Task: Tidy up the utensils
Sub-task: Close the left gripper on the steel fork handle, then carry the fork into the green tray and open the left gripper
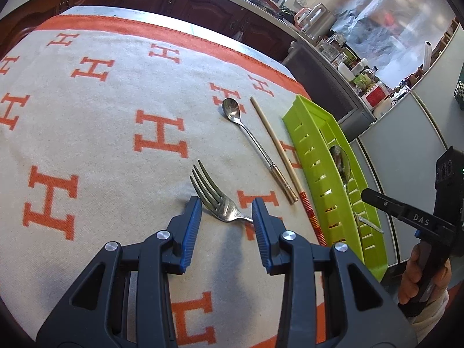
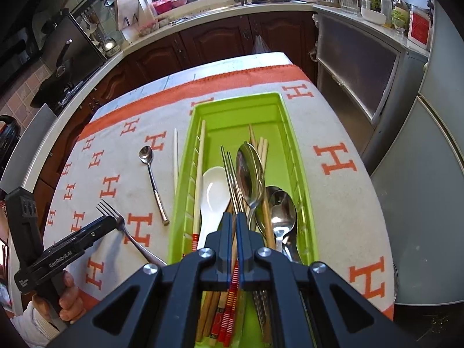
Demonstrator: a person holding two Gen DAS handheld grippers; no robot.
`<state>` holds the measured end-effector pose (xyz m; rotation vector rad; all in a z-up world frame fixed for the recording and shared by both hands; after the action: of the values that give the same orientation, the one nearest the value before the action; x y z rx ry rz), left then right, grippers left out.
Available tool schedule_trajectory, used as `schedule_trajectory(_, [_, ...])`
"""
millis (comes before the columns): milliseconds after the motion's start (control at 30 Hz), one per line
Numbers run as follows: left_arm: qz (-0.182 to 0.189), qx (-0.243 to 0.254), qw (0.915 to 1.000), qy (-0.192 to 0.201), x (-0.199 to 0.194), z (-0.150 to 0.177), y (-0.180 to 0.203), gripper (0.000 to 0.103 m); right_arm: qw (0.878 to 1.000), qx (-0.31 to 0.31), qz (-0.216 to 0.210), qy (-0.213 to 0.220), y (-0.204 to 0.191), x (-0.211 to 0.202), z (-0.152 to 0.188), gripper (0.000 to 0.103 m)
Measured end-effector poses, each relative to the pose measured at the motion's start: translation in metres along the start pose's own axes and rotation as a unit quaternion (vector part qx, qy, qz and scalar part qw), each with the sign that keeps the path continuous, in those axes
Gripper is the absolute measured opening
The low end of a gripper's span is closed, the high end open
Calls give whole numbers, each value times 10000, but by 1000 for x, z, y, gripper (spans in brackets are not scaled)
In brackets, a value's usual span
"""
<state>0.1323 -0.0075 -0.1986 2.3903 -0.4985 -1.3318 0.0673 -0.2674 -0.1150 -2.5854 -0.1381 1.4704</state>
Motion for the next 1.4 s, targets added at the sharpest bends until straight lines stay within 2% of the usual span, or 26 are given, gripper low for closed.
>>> schedule_trajectory(233, [-24, -38, 9999, 132, 2, -1, -2, 32, 9997, 16, -159, 208, -4, -8, -3, 3])
schedule_trajectory(467, [-134, -6, 9994, 318, 6, -4, 1, 32, 9993, -30, -311, 218, -13, -6, 1, 3])
schedule_trajectory(500, [-217, 36, 9992, 326, 8, -5, 2, 24, 9992, -28, -331, 209, -14, -5, 2, 3])
schedule_trajectory(533, [-243, 27, 9993, 276, 10, -5, 2, 5, 9992, -23, -353, 201, -15, -4, 4, 3])
schedule_trajectory(600, [-108, -136, 9996, 210, 14, -7, -2, 5, 9991, -11, -390, 194, -16, -3, 5, 3])
schedule_trajectory(733, [-183, -2, 9996, 204, 14, -8, 6, 3, 9987, 52, -455, 228, -16, -4, 7, 3])
schedule_trajectory(833, [-146, 291, 9994, 98, 7, -10, 19, 2, 9982, 130, -501, 291, -13, -9, 8, 3])
schedule_trajectory(900, [-87, 512, 9985, 178, -5, -14, 29, 1, 9979, 166, -519, 337, -9, -13, 8, 3])
schedule_trajectory(1100, [-65, 1378, 9899, 341, -48, -23, 69, 0, 9967, 243, -558, 544, -2, -32, 10, 3])
schedule_trajectory(1400, [392, 1924, 9800, 327, -98, -26, 124, 0, 9942, 352, -565, 850, 11, -63, 17, 3])
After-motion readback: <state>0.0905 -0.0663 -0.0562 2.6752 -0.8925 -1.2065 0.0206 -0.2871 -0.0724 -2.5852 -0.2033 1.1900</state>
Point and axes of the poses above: each gripper's, at about its wrist camera, not at the fingertips, and x roughly the way its jaws point, y to its right, z to its underside, the point moved 3 cm from there along x, roughly the way its jaws point, and after that the axes turned 1 degree about -y, right-handed, at the moved point
